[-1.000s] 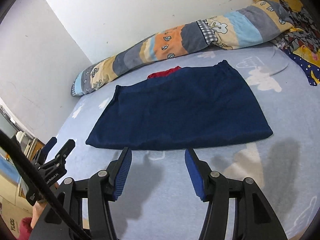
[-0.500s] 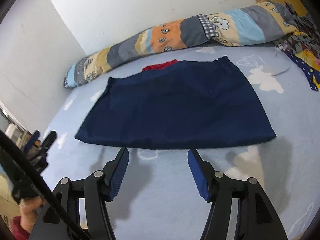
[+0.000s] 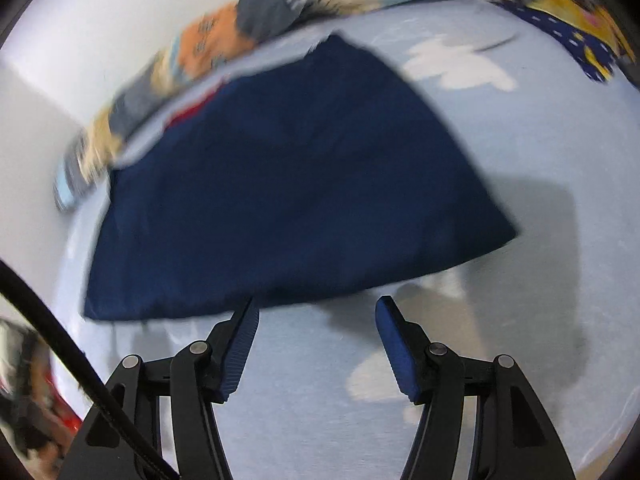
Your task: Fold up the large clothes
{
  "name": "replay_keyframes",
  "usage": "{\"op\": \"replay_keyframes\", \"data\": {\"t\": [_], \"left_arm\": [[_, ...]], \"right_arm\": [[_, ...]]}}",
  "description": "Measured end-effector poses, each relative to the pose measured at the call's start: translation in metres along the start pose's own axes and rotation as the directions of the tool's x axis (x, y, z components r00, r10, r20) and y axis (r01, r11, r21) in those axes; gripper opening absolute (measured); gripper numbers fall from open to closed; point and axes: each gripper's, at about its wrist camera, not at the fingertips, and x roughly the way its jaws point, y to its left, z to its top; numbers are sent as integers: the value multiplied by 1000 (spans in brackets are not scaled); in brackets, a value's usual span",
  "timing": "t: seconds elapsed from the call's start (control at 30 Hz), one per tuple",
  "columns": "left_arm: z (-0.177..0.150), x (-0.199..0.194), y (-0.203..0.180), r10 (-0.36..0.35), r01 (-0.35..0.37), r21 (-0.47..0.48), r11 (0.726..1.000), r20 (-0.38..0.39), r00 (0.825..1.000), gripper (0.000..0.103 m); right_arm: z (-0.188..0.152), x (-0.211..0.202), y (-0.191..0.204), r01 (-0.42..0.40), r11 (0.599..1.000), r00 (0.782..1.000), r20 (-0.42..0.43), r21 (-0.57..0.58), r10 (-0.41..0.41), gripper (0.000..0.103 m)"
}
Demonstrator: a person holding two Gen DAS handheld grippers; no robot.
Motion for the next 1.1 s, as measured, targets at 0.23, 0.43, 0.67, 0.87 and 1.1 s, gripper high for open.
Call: {"op": "replay_keyframes", "data": {"t": [0.23, 0.43, 0.67, 0.87, 1.1], "left_arm": [[-14, 52, 84, -97, 27, -339, 941, -190, 977, 103], [-27, 68, 123, -205, 72, -519, 852, -204, 957, 101], [-25, 74, 123, -254, 115, -549, 828, -184, 949, 87], [-26, 77, 124, -276, 136, -567, 812, -169, 946, 87], [-23, 91, 124, -302, 155, -587, 794, -160, 940, 87]], "right_arm": [[2, -20, -32, -116, 980, 993, 50, 161, 110, 69], [-1, -14, -46, -188, 942, 982, 51, 279, 181, 69], [-1, -18, -47, -200, 937, 980, 68, 288, 188, 70], [0, -24, -60, -213, 920, 977, 92, 328, 193, 72], [-4, -22, -87, -234, 872, 972, 106, 431, 209, 72]]}}
